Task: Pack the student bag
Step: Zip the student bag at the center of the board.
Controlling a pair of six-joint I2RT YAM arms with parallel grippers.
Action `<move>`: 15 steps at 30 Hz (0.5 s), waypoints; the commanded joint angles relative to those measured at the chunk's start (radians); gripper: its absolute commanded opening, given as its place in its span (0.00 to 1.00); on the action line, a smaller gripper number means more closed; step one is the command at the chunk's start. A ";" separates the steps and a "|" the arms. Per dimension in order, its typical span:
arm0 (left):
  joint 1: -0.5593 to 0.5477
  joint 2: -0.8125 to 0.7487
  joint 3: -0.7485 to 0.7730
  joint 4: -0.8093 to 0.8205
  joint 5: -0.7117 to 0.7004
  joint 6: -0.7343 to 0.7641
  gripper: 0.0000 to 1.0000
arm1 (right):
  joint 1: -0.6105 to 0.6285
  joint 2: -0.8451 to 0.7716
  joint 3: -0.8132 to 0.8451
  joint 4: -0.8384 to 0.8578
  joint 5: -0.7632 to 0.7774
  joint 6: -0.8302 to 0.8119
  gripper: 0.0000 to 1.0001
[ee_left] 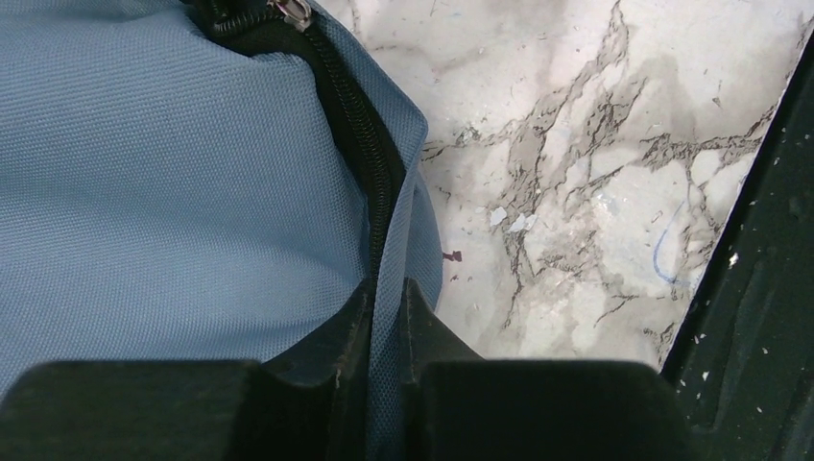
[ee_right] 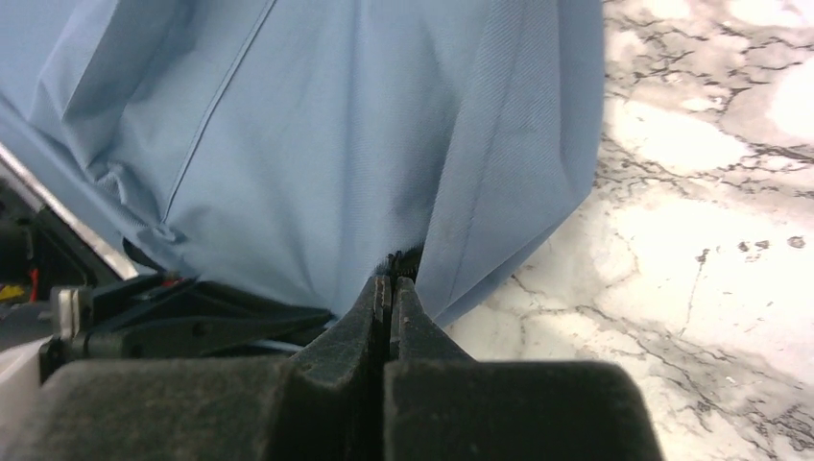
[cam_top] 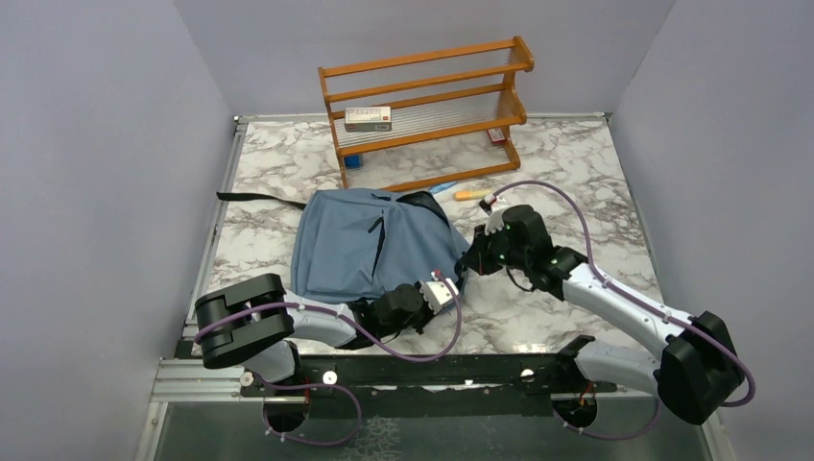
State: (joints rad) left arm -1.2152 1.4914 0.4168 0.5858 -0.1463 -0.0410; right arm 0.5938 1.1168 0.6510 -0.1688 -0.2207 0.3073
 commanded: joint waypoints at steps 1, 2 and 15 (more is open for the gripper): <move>-0.014 0.029 -0.012 -0.094 0.127 0.000 0.02 | -0.007 0.042 0.043 0.105 0.151 0.017 0.01; -0.014 0.028 -0.012 -0.097 0.139 0.003 0.00 | -0.008 0.062 0.061 0.109 0.177 0.015 0.01; -0.015 -0.031 -0.028 -0.126 0.239 0.002 0.00 | -0.088 0.270 0.275 0.160 0.201 -0.093 0.00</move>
State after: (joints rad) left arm -1.2068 1.4784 0.4198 0.5846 -0.0853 -0.0139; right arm 0.5636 1.3617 0.8322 -0.1448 -0.0937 0.2726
